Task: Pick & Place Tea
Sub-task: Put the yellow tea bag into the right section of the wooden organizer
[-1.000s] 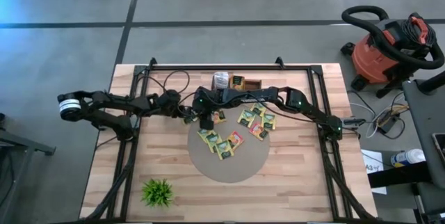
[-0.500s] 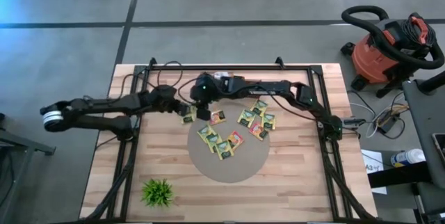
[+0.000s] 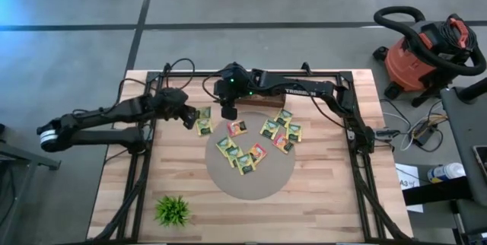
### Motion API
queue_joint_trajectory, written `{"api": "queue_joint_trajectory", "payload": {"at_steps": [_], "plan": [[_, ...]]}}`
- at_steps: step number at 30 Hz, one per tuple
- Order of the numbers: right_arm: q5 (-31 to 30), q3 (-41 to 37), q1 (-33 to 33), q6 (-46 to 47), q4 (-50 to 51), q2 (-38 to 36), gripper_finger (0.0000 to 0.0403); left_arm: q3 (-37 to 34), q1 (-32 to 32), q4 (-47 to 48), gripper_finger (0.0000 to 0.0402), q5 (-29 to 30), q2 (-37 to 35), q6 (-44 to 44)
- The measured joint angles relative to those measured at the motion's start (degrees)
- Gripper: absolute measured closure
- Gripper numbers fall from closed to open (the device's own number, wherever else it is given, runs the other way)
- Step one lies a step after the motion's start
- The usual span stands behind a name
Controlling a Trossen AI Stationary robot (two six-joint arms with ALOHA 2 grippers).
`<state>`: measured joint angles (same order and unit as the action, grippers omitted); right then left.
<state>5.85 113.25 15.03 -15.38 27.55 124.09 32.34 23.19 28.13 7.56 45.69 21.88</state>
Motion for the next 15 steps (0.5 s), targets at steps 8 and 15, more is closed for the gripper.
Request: {"api": "queue_joint_trajectory", "payload": {"at_steps": [8,15], "plan": [[0.00,-0.07,-0.13,0.35,0.83,0.00,0.0271,0.75,-0.21,0.53,0.0401,0.05,-0.15,-1.13],[0.08,0.08,0.96,0.69,1.01,-0.24,0.0271,0.75,-0.21,1.21,0.0401,0.05,-0.15,-1.16]]}}
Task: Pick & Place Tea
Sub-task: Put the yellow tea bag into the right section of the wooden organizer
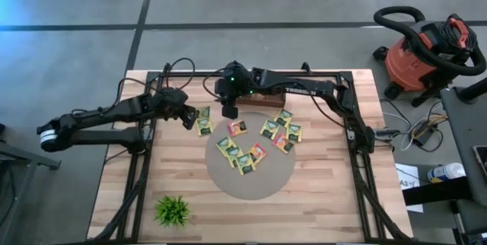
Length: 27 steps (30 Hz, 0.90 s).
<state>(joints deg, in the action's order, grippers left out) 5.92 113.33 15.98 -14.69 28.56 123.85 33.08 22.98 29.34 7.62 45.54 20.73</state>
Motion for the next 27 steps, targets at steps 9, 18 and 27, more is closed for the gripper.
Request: {"api": "queue_joint_trajectory", "payload": {"at_steps": [9,18,27], "plan": [[0.56,0.56,5.01,3.79,0.17,-0.31,0.0271,-0.41,0.00,0.09,0.0401,-0.04,-0.04,2.08],[8.78,0.56,13.71,2.70,-0.69,-1.88,0.0271,-0.50,0.00,8.22,0.0401,-0.08,1.46,13.40],[12.49,0.54,21.09,4.16,-0.98,-1.92,0.0271,-0.22,0.02,12.07,0.0402,-0.28,1.51,24.83]]}}
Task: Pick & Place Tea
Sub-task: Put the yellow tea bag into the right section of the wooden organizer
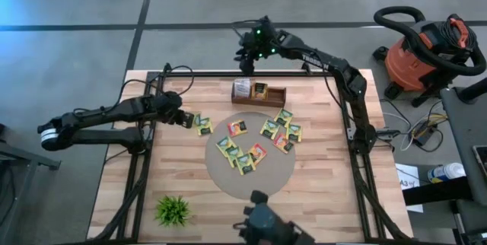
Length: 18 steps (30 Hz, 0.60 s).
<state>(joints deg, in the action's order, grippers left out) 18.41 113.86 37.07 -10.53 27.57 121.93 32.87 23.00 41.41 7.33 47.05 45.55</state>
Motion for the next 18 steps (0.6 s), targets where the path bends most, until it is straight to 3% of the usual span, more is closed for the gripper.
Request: {"api": "queue_joint_trajectory", "payload": {"at_steps": [18], "plan": [[0.11,-0.02,3.10,0.26,0.02,0.07,0.0271,0.95,0.15,-0.21,0.0402,-0.86,1.92,2.23]]}}
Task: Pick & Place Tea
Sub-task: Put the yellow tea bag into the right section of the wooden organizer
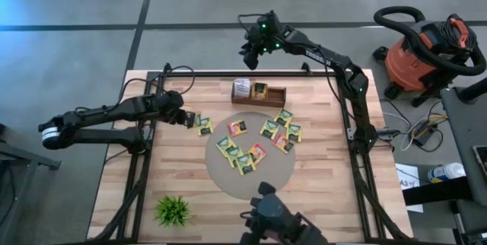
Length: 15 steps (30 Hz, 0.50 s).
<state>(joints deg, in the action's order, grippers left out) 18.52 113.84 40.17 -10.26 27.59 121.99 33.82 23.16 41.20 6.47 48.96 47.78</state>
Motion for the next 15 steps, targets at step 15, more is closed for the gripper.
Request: {"api": "queue_joint_trajectory", "payload": {"at_steps": [15], "plan": [[6.21,-0.39,-9.18,-0.72,1.02,0.07,0.0271,3.03,0.00,-1.22,0.0401,-2.81,0.05,-30.04]]}}
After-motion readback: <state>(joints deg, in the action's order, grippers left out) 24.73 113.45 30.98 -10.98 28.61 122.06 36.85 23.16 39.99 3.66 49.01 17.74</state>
